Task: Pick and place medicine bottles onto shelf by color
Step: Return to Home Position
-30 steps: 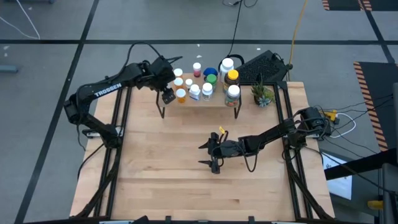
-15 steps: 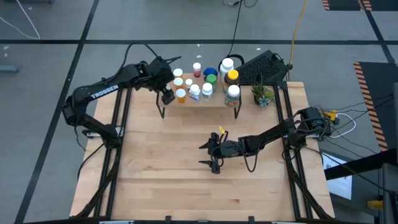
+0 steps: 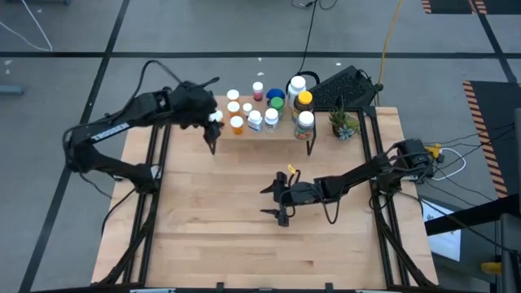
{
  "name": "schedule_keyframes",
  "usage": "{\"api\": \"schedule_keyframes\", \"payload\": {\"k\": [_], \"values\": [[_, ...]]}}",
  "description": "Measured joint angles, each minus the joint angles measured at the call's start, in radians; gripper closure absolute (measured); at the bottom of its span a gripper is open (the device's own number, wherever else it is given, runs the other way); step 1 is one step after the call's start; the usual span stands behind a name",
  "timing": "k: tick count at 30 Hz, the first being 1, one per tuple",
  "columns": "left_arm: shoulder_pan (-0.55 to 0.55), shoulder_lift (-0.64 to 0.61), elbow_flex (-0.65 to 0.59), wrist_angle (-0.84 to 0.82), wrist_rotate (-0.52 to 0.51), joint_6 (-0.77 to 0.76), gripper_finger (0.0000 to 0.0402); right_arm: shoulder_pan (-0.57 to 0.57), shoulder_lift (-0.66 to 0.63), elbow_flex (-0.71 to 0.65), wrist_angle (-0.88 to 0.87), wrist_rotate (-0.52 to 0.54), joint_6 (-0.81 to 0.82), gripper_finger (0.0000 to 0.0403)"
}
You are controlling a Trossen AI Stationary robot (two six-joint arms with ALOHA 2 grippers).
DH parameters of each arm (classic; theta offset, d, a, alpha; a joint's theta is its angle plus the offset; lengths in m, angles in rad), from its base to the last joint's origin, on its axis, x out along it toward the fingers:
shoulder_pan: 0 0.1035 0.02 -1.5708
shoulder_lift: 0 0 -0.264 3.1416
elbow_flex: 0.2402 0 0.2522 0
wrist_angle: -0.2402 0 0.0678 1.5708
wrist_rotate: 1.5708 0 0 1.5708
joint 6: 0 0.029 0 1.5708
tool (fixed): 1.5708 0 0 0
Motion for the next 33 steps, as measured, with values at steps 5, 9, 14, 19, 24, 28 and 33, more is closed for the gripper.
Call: {"api": "schedule_keyframes", "payload": {"k": [5, 9, 14, 19, 24, 28, 33], "values": [[-0.173, -0.131, -0.172, 0.256, -0.003, -0.035, 0.0176, 0.024, -0.105, 0.000, -0.081, 0.000, -0.033, 0.0122], [-0.343, -0.239, -0.410, 0.607, -0.048, -0.045, 0.0212, 0.051, -0.202, -0.010, -0.128, 0.000, -0.059, 0.0150], [-0.543, -0.286, -0.685, 1.058, -0.171, 0.011, 0.0242, 0.066, -0.330, -0.073, -0.104, 0.000, -0.079, 0.0193], [-0.638, -0.258, -0.867, 1.411, -0.210, 0.124, 0.0257, 0.067, -0.473, -0.153, -0.104, 0.000, -0.077, 0.0241], [-0.618, -0.283, -0.961, 1.460, -0.214, 0.056, 0.0266, 0.063, -0.625, -0.261, -0.103, 0.001, -0.088, 0.0287], [-0.587, -0.333, -1.065, 1.528, -0.214, 0.018, 0.0278, 0.053, -0.748, -0.364, -0.103, 0.002, -0.133, 0.0320], [-0.544, -0.433, -1.167, 1.563, -0.208, 0.044, 0.0292, 0.042, -0.896, -0.479, -0.070, 0.057, -0.152, 0.0354]]}}
